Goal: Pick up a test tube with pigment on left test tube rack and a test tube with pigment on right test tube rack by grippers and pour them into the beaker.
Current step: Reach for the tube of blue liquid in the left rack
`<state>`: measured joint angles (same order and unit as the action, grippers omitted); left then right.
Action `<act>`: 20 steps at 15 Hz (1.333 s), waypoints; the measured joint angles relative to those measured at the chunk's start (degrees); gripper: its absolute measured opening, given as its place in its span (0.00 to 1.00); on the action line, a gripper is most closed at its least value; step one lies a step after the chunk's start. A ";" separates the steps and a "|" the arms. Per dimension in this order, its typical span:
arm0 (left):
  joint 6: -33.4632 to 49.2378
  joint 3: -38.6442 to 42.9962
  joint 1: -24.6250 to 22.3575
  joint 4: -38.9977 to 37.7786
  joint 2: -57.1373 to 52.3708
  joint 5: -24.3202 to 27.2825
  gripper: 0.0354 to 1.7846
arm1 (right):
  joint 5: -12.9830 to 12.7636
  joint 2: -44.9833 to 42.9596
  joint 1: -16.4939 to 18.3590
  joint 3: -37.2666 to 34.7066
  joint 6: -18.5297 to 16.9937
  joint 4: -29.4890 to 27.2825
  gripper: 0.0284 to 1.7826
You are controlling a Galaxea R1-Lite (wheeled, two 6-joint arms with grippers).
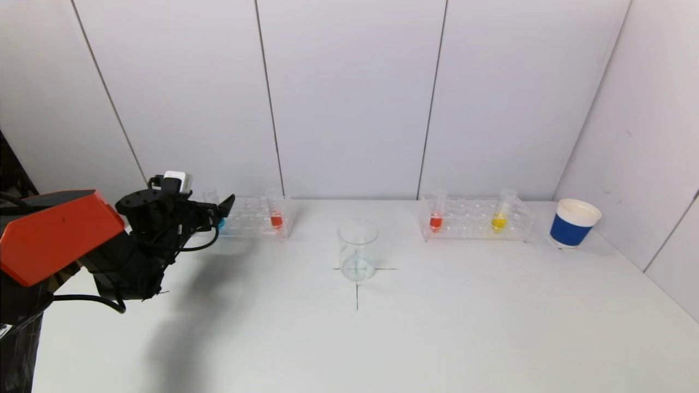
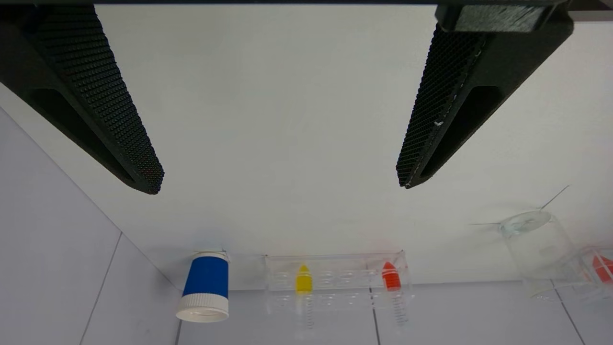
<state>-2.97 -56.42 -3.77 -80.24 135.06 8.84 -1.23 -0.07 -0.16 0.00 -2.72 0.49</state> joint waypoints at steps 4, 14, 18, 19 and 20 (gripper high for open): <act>-0.07 -0.22 0.02 -0.05 0.30 0.00 0.99 | 0.02 0.00 0.00 0.00 0.02 0.02 0.99; -0.05 -1.05 0.00 0.30 0.74 0.02 0.99 | 0.02 0.00 0.00 0.00 0.02 0.02 0.99; 0.00 -1.16 0.00 0.30 0.77 0.00 0.97 | 0.00 0.00 0.00 0.00 0.02 0.02 0.99; 0.00 -1.18 0.00 0.30 0.77 0.00 0.94 | 0.02 0.00 0.00 0.00 0.00 0.02 0.99; 0.00 -1.22 0.00 0.30 0.77 0.00 0.89 | 0.02 0.00 0.00 0.00 0.00 0.02 0.99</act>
<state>-2.97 -57.64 -3.77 -79.93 135.83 8.84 -1.21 -0.07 -0.16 0.00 -2.72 0.51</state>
